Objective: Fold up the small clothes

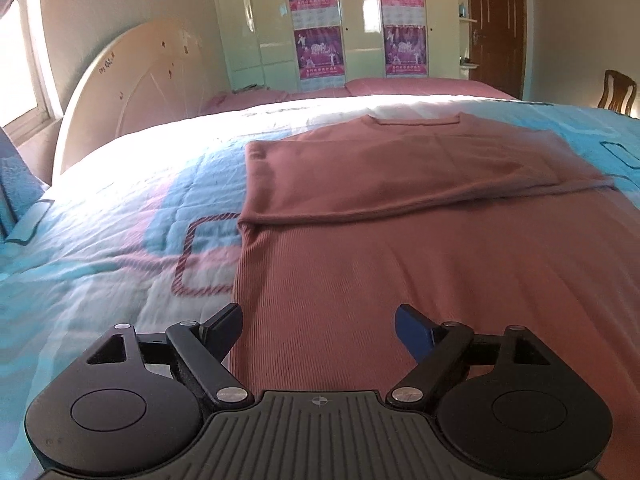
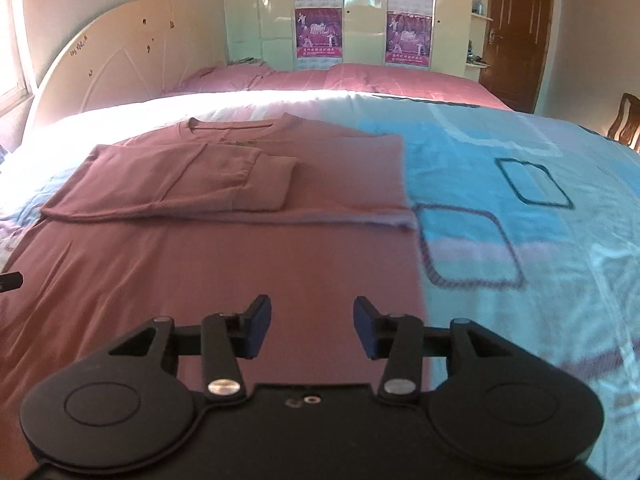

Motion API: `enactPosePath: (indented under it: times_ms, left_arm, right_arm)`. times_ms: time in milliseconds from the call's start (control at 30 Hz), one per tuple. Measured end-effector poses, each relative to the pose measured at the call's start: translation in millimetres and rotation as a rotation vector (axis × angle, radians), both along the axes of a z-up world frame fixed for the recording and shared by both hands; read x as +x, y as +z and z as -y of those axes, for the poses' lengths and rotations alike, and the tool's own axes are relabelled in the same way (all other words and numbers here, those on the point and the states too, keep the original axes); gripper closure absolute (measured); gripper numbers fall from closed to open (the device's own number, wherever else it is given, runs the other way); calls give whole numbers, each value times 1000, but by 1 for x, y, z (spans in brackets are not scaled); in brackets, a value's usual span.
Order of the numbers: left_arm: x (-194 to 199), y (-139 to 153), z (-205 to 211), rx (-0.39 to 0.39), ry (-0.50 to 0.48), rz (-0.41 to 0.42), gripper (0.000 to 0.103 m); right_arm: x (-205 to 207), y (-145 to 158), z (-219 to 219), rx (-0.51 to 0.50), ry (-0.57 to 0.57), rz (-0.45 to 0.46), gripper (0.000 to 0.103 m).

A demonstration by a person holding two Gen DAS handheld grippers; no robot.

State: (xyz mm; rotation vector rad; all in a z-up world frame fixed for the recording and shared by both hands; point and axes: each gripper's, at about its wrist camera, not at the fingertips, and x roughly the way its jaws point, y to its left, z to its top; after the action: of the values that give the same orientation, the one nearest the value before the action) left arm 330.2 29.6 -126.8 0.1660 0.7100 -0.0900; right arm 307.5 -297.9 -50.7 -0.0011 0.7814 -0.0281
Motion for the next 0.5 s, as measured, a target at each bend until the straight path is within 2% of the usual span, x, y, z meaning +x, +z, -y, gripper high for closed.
enactPosePath:
  times_ms: [233,367,400,433,500]
  left_arm:
    - [-63,-4,-25,-43,48,-52,21]
    - [-94,-10,-54,-157,82,-91,21]
    - [-101,-11,-60,-186,89,-95,24]
    - [-107,-13,-65,-217,89,-105,31]
    - [-113,-17,-75,-272,98,-126,37]
  right_arm:
    - [-62,2,37,87,-43,-23,54]
    - [-90,-3,56,152,-70,-37,54]
    - [-97,-5,60,176,-74,-43,54]
    - [-103,-8,64,202,-80,-46,54]
    - [-112,-13,70,260,-97,-55,54]
